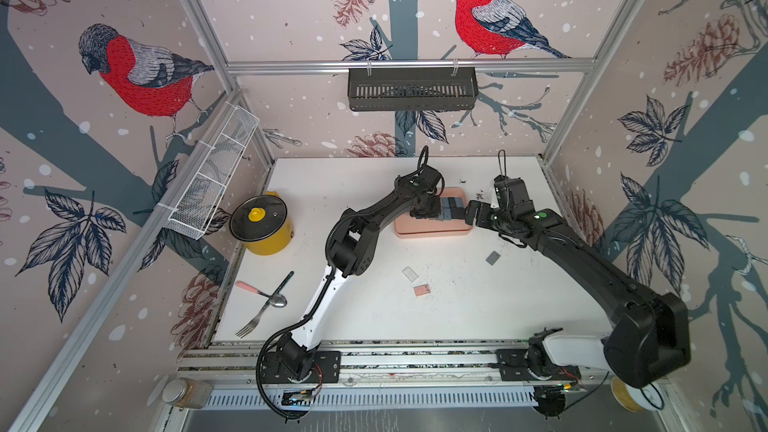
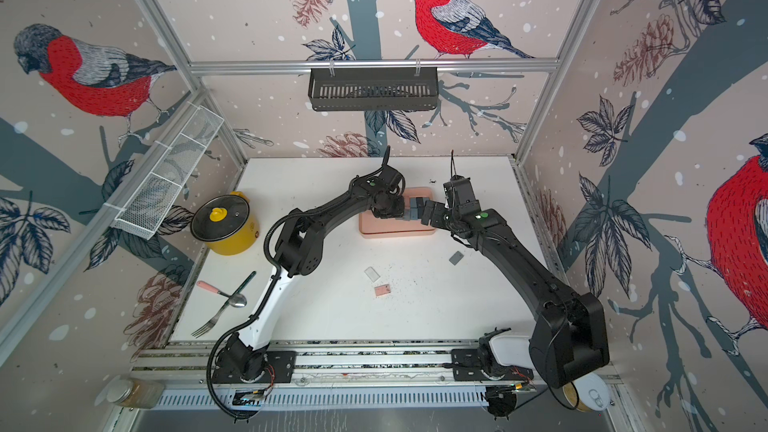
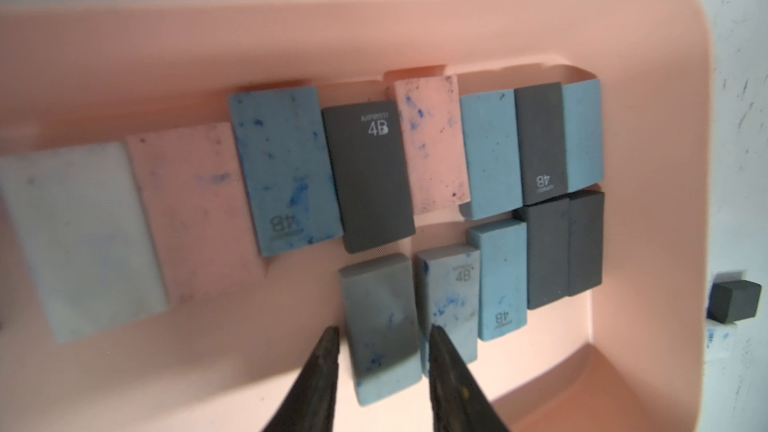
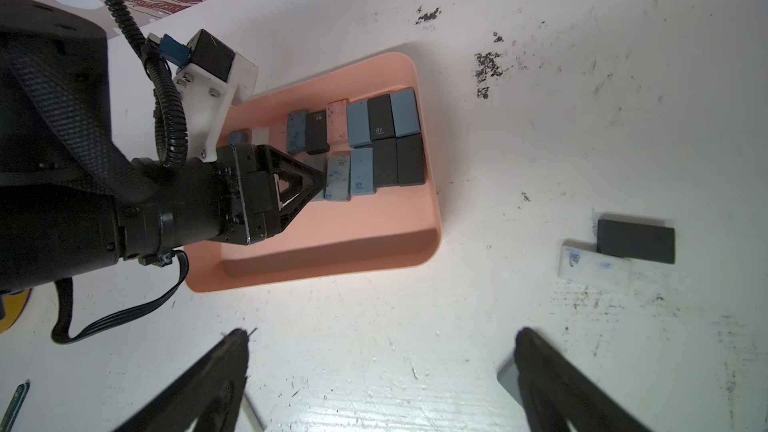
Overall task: Put the eraser in the storage box
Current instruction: Place the eraser in the storage box.
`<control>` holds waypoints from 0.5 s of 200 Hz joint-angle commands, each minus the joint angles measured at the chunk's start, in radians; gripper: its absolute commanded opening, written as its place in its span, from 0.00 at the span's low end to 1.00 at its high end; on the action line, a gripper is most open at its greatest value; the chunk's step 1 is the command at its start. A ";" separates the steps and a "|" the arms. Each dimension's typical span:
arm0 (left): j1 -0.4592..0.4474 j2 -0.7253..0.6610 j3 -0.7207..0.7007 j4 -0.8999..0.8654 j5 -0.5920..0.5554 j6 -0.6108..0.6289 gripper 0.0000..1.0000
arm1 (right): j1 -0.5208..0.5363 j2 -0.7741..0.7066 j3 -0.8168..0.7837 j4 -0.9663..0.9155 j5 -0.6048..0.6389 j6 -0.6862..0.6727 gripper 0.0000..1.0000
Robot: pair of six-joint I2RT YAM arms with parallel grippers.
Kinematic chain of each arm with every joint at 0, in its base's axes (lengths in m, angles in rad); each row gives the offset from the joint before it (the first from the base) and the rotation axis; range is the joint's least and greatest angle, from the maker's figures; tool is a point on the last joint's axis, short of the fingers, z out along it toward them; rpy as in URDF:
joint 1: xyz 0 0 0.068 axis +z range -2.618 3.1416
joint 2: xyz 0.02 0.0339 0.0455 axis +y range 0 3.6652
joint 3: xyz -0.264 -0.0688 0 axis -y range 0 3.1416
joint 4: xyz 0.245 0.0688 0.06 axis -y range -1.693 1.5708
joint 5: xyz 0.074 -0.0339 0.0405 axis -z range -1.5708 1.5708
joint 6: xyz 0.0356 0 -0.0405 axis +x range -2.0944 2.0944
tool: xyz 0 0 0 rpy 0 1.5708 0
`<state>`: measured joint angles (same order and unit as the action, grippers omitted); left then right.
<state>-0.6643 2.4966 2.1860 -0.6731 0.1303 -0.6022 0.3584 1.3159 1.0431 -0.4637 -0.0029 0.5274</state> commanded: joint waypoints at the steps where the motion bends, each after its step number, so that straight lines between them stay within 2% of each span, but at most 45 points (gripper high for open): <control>1: 0.000 -0.023 0.001 -0.005 0.009 -0.008 0.40 | 0.000 -0.010 -0.003 0.004 0.002 0.011 0.99; 67: -0.003 -0.103 0.003 0.000 0.030 -0.003 0.41 | 0.000 -0.019 -0.006 0.002 0.007 0.020 0.99; 100: -0.007 -0.165 0.005 -0.010 0.037 -0.004 0.46 | 0.000 -0.020 -0.009 -0.016 0.030 0.029 0.99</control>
<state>-0.6655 2.3779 2.1864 -0.6746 0.1566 -0.6018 0.3584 1.2999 1.0359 -0.4652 -0.0013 0.5461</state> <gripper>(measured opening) 0.442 0.992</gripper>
